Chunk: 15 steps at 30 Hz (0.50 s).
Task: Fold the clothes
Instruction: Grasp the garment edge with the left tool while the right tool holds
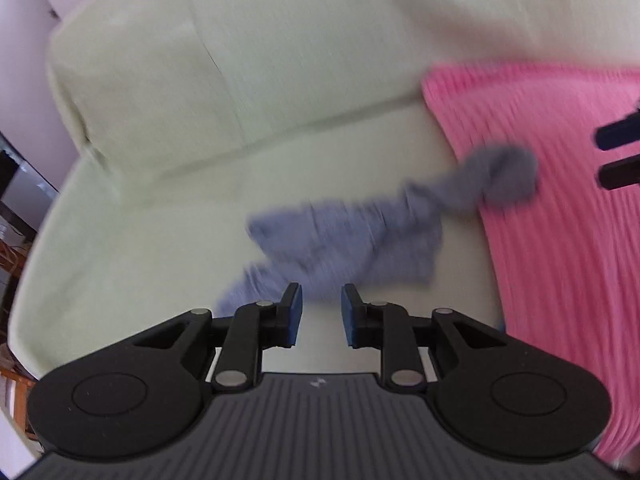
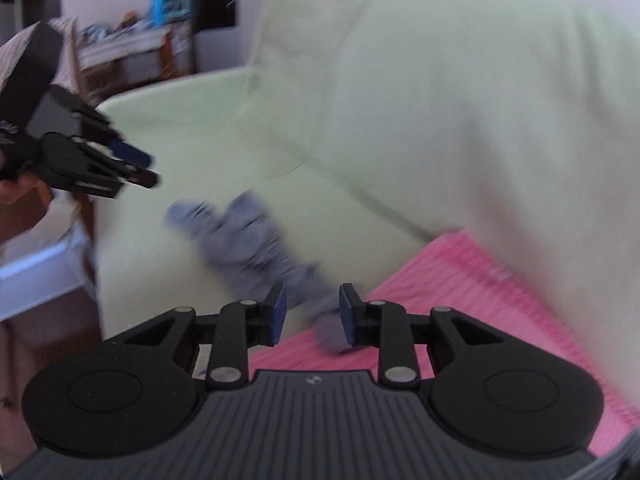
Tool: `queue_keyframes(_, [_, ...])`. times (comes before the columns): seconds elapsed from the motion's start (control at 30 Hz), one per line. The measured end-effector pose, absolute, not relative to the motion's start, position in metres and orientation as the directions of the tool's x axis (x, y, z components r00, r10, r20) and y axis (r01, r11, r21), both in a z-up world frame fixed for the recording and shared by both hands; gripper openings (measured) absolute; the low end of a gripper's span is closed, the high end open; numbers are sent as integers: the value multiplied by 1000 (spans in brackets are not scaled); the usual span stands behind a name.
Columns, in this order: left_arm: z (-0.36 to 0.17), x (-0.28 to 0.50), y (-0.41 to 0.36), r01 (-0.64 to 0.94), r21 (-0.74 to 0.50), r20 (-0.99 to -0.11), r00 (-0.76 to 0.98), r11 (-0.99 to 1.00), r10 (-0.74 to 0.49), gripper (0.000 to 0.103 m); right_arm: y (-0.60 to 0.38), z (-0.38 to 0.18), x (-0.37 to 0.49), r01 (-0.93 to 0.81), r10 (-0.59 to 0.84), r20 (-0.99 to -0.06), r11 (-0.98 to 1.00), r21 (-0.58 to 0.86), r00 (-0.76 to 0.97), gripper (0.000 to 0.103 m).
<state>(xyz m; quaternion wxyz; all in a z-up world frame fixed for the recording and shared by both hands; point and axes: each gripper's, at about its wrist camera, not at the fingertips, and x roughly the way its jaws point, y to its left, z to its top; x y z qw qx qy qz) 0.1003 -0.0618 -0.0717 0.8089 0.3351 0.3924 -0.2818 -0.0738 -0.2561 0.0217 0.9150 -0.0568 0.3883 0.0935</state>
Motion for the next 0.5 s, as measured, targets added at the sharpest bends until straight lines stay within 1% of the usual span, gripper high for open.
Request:
queue_keyframes(0.03, [-88,102,-57,723,320,-833,522,612,-182,32,-241,9,-71,-254,146,-732,966,-38,665,24])
queue_keyframes(0.07, [-105,112,-53,724,313,-843,510,615,-172,32,-220,-6,-71,-305,155,-745,950,-68,649,21])
queue_keyframes(0.1, [-114,119,-49,719,309,-847,505,623,-163,32,-207,-19,-64,-341,151,-754,935,-101,639,20])
queue_keyframes(0.2, [-141,138,-42,691,358,-838,534,628,-110,31,-183,-47,-34,-367,131,-762,918,-149,635,21])
queue_keyframes(0.3, [-166,163,-43,708,402,-839,539,580,-77,31,-160,-77,8,-380,102,-786,908,-177,610,22])
queue_keyframes(0.4, [-174,183,-51,726,418,-842,535,546,-66,33,-150,-96,32,-411,101,-809,893,-182,579,22])
queue_keyframes(0.47, [-168,203,-55,694,422,-827,559,584,-66,33,-150,-99,53,-412,125,-807,898,-155,577,22])
queue_keyframes(0.5, [-162,215,-55,665,414,-820,568,622,-62,33,-151,-99,65,-405,144,-800,905,-133,583,24])
